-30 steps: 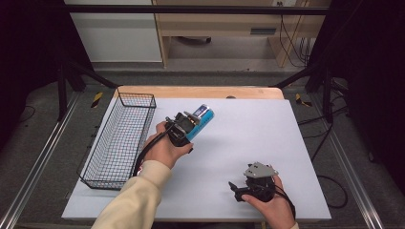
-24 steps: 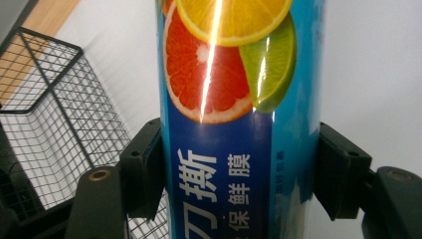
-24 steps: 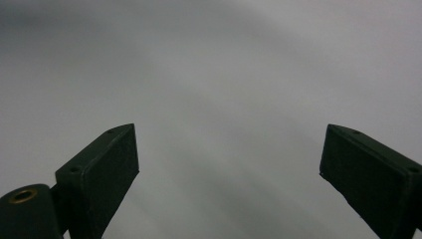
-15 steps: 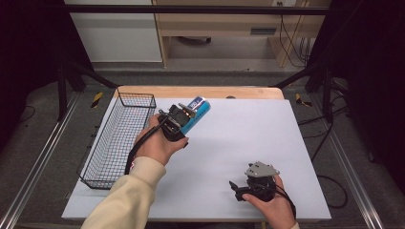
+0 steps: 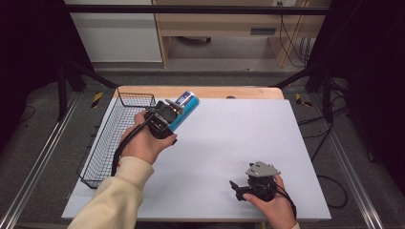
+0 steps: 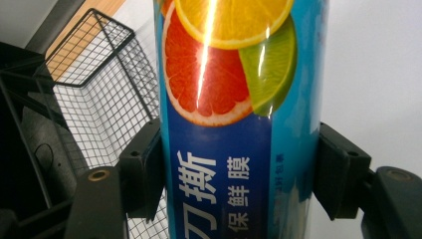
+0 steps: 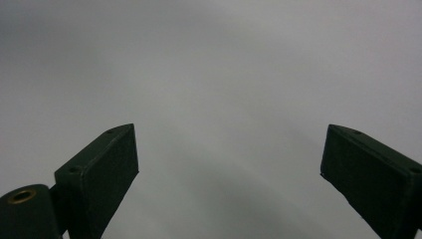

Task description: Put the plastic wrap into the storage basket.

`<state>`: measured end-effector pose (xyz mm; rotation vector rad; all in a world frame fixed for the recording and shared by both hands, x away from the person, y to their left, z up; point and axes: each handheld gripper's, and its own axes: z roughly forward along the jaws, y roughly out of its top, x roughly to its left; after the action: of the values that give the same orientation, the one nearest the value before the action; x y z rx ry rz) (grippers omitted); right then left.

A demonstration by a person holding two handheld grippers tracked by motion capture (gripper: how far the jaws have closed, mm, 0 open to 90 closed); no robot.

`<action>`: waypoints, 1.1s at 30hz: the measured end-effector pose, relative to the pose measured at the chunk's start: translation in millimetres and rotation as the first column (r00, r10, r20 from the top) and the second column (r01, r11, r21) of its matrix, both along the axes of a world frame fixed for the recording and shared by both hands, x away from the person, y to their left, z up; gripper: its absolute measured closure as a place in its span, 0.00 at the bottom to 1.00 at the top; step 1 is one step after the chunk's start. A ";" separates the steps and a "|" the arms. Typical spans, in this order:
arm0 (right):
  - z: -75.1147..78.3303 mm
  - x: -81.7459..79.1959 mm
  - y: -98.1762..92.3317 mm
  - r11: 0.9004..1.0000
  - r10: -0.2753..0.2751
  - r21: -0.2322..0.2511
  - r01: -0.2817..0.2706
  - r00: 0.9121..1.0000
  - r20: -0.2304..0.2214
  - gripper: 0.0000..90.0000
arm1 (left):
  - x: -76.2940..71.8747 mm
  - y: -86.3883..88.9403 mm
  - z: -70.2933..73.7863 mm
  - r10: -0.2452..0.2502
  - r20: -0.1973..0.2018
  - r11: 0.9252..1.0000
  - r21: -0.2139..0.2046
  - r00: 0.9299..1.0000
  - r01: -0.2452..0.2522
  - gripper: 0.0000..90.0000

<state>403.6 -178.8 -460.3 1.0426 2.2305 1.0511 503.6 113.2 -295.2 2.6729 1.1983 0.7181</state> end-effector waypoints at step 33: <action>-0.8 0.2 -0.4 1.000 -0.005 -0.002 0.005 1.000 -0.005 0.09 | -4.7 71.6 9.1 0.128 0.007 0.992 0.001 0.992 -0.128 0.36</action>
<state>403.8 -179.2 -461.1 1.0501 2.2310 1.0457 498.9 184.9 -286.0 2.6112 1.3789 0.7456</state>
